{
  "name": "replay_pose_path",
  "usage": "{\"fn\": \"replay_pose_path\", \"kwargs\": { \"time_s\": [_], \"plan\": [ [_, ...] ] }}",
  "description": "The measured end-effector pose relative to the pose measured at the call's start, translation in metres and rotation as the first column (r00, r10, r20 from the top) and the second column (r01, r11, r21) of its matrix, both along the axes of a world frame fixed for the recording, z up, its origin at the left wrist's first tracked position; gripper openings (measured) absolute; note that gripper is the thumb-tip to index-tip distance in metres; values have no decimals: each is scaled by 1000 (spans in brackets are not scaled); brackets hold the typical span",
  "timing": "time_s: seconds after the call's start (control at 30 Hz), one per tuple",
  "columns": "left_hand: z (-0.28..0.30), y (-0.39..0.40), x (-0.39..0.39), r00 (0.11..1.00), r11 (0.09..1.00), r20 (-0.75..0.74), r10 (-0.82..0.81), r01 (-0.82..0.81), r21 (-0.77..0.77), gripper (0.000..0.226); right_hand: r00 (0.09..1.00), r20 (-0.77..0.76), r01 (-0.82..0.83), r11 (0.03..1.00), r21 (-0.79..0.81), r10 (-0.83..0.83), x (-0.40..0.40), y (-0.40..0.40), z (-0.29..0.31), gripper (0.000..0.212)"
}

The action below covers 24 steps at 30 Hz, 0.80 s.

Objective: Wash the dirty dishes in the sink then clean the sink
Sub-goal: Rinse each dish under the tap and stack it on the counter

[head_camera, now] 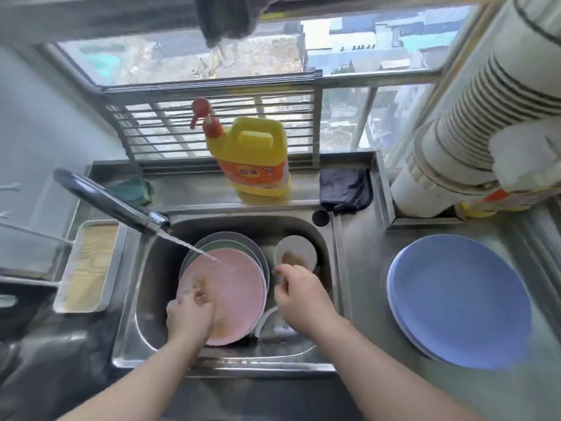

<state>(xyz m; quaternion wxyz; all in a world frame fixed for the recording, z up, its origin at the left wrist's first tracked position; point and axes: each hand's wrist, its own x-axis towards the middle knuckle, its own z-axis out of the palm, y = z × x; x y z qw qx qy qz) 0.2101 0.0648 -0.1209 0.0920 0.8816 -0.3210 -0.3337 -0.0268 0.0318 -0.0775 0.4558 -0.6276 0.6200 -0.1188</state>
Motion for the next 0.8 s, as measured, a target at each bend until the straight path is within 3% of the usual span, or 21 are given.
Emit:
{"fn": "replay_pose_path", "kwargs": {
  "time_s": [0.07,0.13,0.23,0.3,0.4,0.5,0.63,0.8],
  "plan": [
    [-9,-2,33,999,988,22,41,-44,148,59,999,-44,-22,984,179,31,35,-7,-24,33],
    [-19,-8,52,992,972,-97,78,-54,227,77,993,-108,-1,952,307,36,59,-10,-46,34],
    [-30,-14,62,929,952,-286,234,-159,262,61,971,-235,41,936,349,45,79,-9,-71,36],
    [-34,-13,65,963,959,-200,178,-124,256,46,955,-297,85,937,338,20,90,-7,-78,34],
    [-34,-14,71,993,957,-79,88,-62,284,45,947,-321,104,938,329,7,99,-9,-77,32],
    [-34,-15,72,957,957,-249,151,-78,280,48,946,-306,193,941,276,-104,91,-15,-65,24],
    [-33,-12,69,799,920,-472,374,-256,295,34,944,-243,285,923,258,-224,87,-31,-32,34],
    [-6,-13,56,456,764,-614,644,-428,484,25,931,-91,366,895,255,-355,89,-46,28,36]
  ]
}}
